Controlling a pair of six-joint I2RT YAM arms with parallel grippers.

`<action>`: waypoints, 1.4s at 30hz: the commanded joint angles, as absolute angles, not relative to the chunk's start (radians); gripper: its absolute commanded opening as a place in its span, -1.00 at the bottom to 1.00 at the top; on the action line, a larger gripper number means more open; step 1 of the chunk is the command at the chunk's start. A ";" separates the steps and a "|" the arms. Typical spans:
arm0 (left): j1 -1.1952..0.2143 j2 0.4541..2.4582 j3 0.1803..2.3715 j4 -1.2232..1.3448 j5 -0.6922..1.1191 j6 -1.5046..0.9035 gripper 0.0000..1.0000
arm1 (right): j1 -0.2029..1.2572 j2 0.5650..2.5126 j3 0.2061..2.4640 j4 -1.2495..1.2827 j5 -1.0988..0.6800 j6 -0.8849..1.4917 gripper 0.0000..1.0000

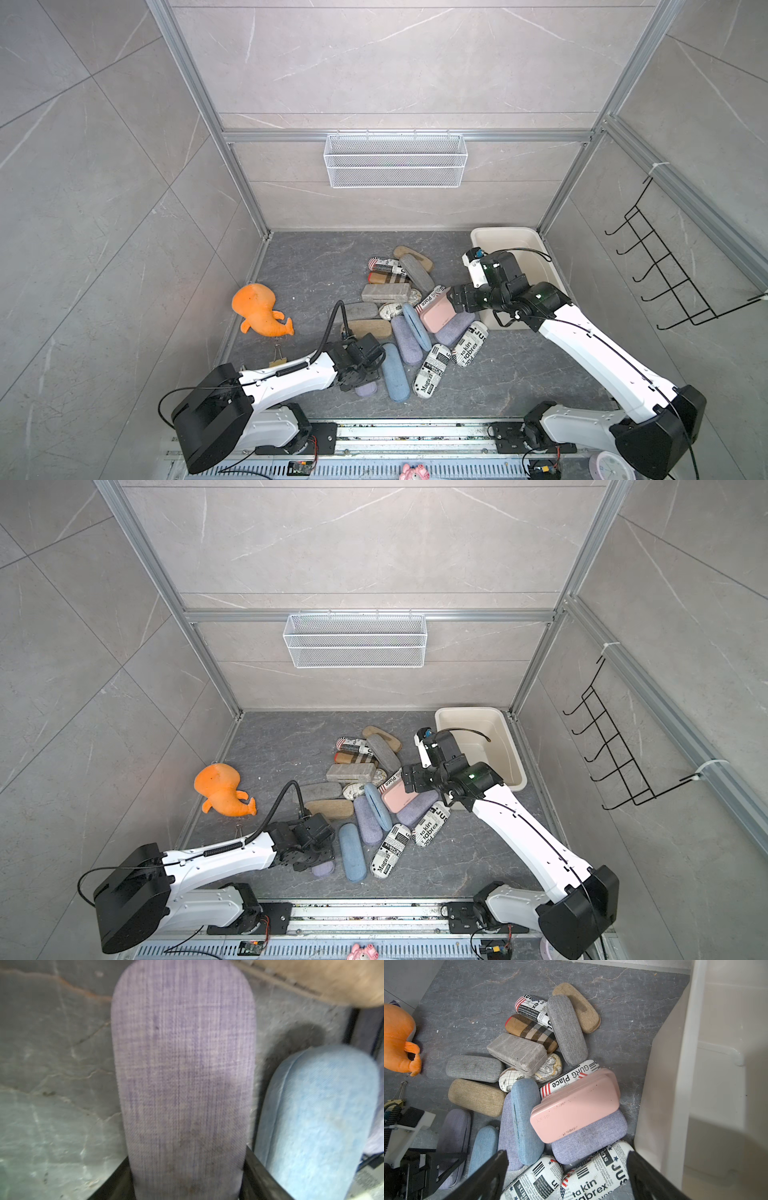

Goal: Put the glasses cases into the storage boxes
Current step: Pick up the glasses case at the center of the board, then place the glasses case in the storage box.

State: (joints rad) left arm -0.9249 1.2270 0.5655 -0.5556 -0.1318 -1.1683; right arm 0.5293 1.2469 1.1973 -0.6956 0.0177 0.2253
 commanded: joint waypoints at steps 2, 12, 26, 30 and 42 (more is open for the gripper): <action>-0.939 1.118 0.572 -0.677 -0.134 -1.089 -0.05 | 0.536 1.238 1.226 -0.716 -0.013 0.254 0.81; -0.987 0.762 0.634 -0.613 -0.157 -0.808 -0.19 | 0.537 1.216 1.206 -0.635 -0.097 0.313 0.79; -0.987 0.955 0.666 0.099 -0.164 -0.443 -0.17 | 0.597 1.170 1.166 -0.367 -0.429 0.445 0.91; -0.987 1.032 0.697 0.193 -0.143 -0.443 -0.17 | 0.658 1.184 1.165 -0.356 -0.400 0.468 0.91; -0.987 1.063 0.713 0.282 -0.105 -0.476 -0.16 | 0.712 1.259 1.162 -0.359 -0.312 0.481 0.64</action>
State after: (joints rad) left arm -0.9840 1.0851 0.6827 0.1921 -0.1223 -0.4858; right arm 0.7017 1.2217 1.1751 -0.3809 -0.3244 0.4740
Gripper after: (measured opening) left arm 0.612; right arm 0.832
